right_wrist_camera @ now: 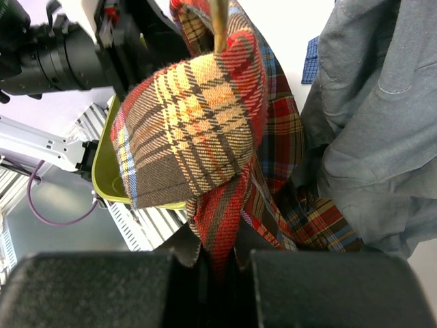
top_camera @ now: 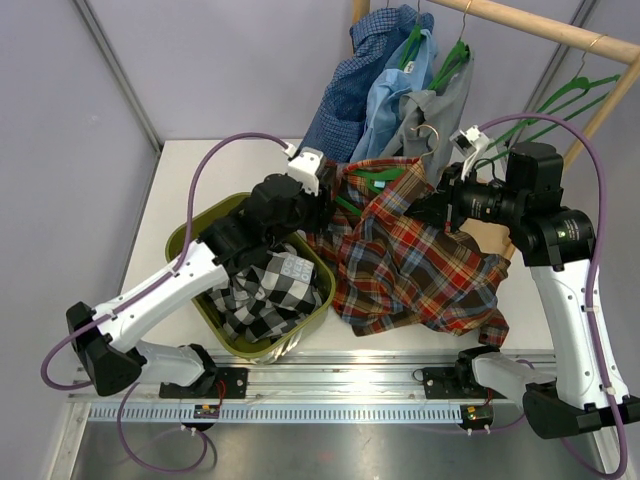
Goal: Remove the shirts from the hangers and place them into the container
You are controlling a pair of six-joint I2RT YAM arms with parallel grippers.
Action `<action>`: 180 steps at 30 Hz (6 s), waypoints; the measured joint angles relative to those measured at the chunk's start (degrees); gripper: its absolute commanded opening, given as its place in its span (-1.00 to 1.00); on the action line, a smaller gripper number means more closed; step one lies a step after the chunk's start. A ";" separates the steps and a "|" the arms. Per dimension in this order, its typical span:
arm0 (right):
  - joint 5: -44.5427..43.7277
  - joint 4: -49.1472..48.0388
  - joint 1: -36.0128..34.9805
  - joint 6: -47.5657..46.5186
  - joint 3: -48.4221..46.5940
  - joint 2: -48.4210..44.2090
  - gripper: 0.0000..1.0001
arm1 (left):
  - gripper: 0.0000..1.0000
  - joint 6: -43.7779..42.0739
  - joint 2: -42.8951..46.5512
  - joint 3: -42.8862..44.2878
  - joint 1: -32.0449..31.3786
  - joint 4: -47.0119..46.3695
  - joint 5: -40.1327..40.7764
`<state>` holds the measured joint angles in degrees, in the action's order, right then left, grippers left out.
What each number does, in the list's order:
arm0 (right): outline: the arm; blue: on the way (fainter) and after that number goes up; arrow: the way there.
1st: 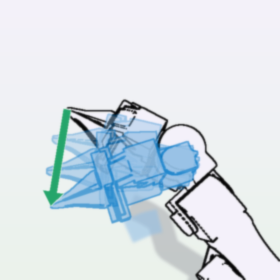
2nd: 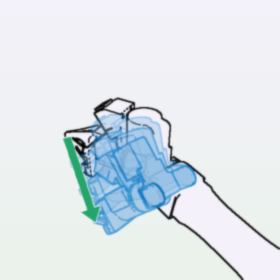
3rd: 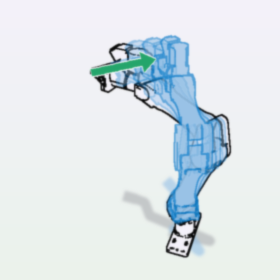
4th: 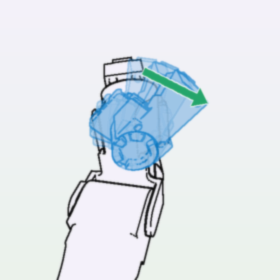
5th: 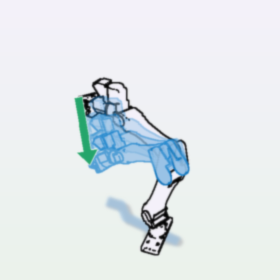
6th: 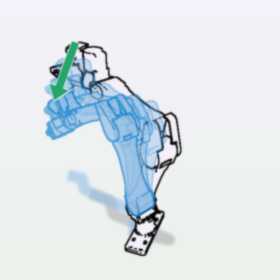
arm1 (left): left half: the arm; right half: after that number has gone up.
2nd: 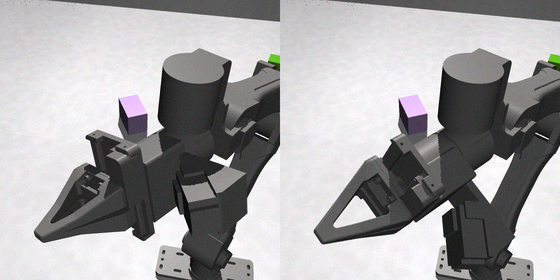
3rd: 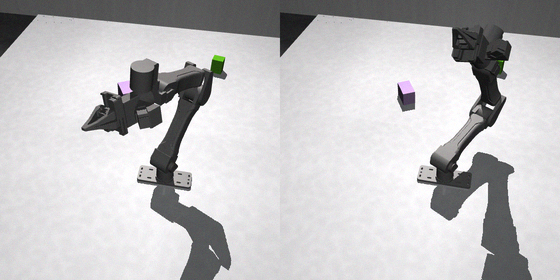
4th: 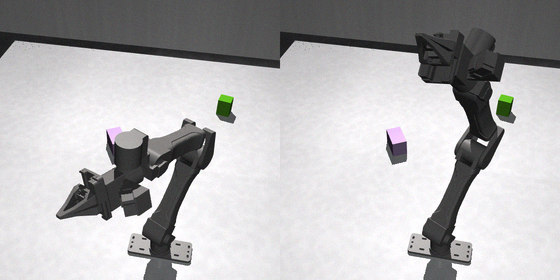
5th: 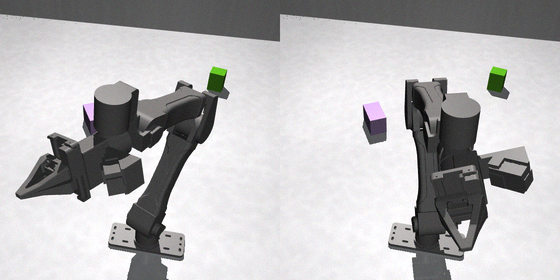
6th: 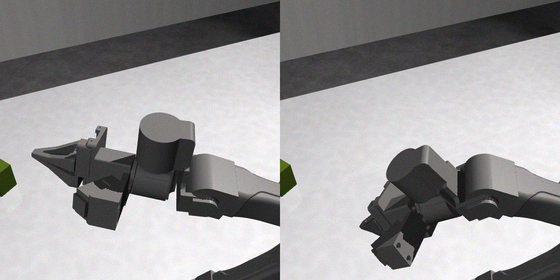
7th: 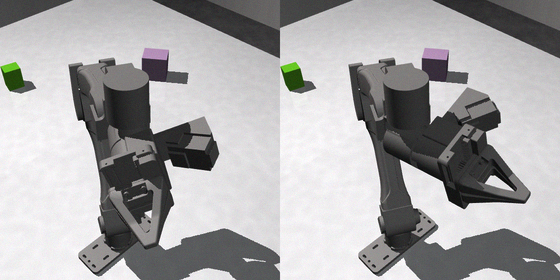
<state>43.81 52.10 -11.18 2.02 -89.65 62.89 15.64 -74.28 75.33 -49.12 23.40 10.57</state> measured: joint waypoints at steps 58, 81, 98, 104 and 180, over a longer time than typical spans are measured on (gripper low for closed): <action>-2.62 -4.04 -1.79 -33.57 10.58 -12.83 -1.00 | -1.00 -4.07 10.75 -11.15 25.14 -6.47 -36.33; -4.26 -18.05 -1.79 -14.10 16.70 -14.82 -1.00 | -0.72 -5.31 7.93 -11.54 26.73 -8.39 -43.23; -7.43 -13.94 0.33 -23.45 5.77 -11.56 -1.00 | 0.93 -25.31 21.79 -11.56 31.74 4.37 -43.69; 3.21 0.02 0.33 -37.07 2.19 -7.43 -1.00 | 0.98 -31.10 24.39 -5.20 28.46 4.87 -47.36; -6.84 -31.74 -15.41 27.85 14.19 -0.24 -1.00 | -1.00 -4.94 20.31 -8.81 14.91 2.84 -45.62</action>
<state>36.97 20.36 -26.59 29.87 -75.46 62.65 10.70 -53.98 66.52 -34.22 26.24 -35.05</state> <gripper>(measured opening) 0.102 0.037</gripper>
